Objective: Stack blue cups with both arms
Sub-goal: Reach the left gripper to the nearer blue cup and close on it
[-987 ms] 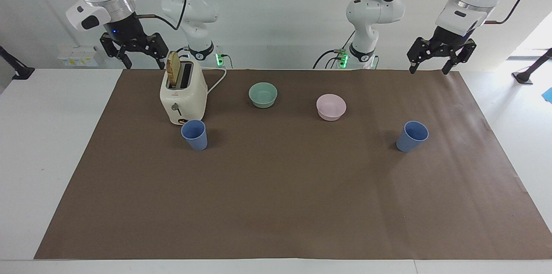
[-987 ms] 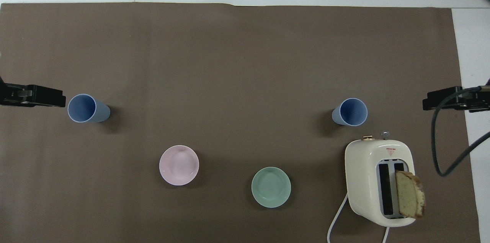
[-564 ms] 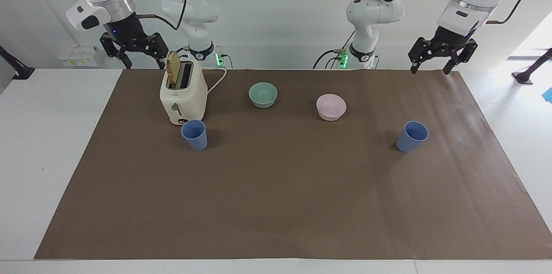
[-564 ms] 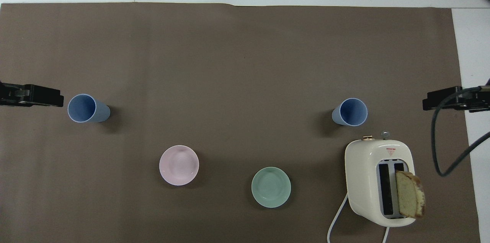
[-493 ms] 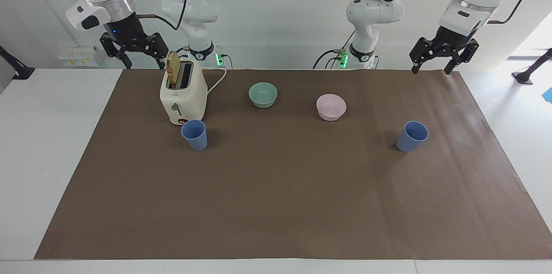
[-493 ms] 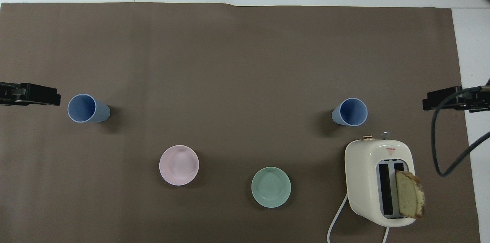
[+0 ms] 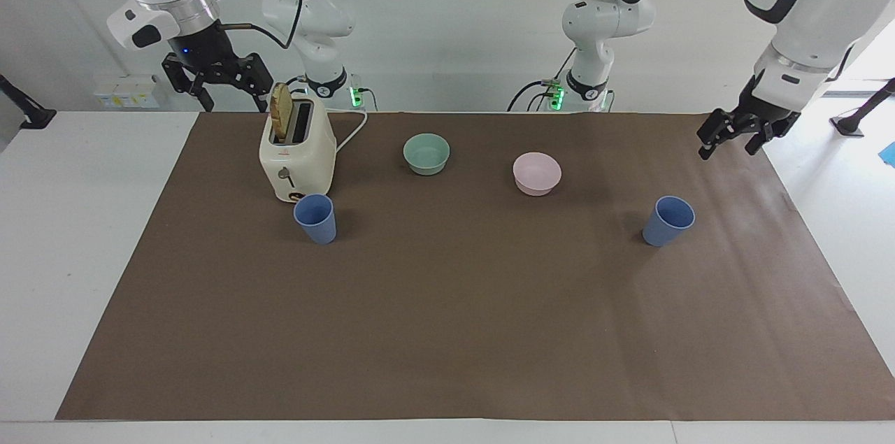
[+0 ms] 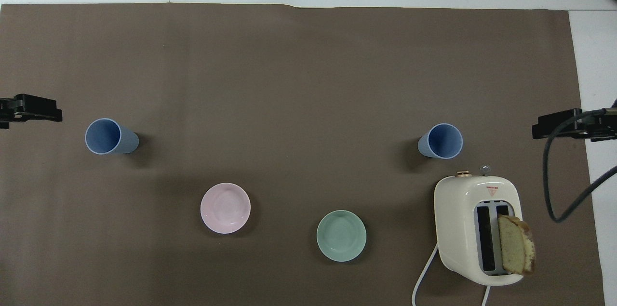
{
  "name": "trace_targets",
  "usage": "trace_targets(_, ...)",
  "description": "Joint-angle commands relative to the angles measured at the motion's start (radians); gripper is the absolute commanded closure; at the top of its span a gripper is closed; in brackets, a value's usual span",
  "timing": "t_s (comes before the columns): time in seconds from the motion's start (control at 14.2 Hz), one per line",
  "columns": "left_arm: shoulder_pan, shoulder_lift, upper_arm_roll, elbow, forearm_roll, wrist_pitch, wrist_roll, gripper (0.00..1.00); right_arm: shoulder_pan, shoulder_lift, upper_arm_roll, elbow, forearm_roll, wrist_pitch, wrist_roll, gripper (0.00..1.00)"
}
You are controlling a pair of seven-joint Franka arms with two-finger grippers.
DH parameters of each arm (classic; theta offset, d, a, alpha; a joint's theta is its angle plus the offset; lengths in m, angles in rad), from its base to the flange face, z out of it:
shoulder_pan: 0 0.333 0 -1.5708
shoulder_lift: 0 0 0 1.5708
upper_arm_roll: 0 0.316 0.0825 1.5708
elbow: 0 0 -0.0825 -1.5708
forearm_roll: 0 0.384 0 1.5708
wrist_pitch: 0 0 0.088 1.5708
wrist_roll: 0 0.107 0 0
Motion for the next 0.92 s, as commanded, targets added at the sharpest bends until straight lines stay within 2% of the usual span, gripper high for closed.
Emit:
trace_targets(0.0,0.033,0.014,-0.007,-0.1,-0.015,0.129,0.02,0.0,-0.012,-0.012,0.004,-0.014,0.018,0.017,0.009,0.0)
trace_targets(0.21,0.046,0.075,-0.007,-0.161,-0.015,0.23,0.029,0.0,-0.012,-0.012,0.004,-0.014,0.018,0.015,0.009,0.0)
trace_targets(0.42,0.057,0.078,-0.007,-0.285,-0.015,0.347,0.032,0.0,-0.012,-0.012,0.004,-0.014,0.018,0.017,0.009,0.0)
trace_targets(0.78,0.047,0.137,-0.007,-0.305,-0.015,0.399,0.04,0.0,-0.012,-0.012,0.004,-0.014,0.018,0.017,0.009,0.0)
trace_targets(0.85,0.046,0.137,-0.007,-0.304,-0.015,0.399,0.039,0.23,-0.012,-0.012,0.004,-0.014,0.018,0.017,0.009,0.0)
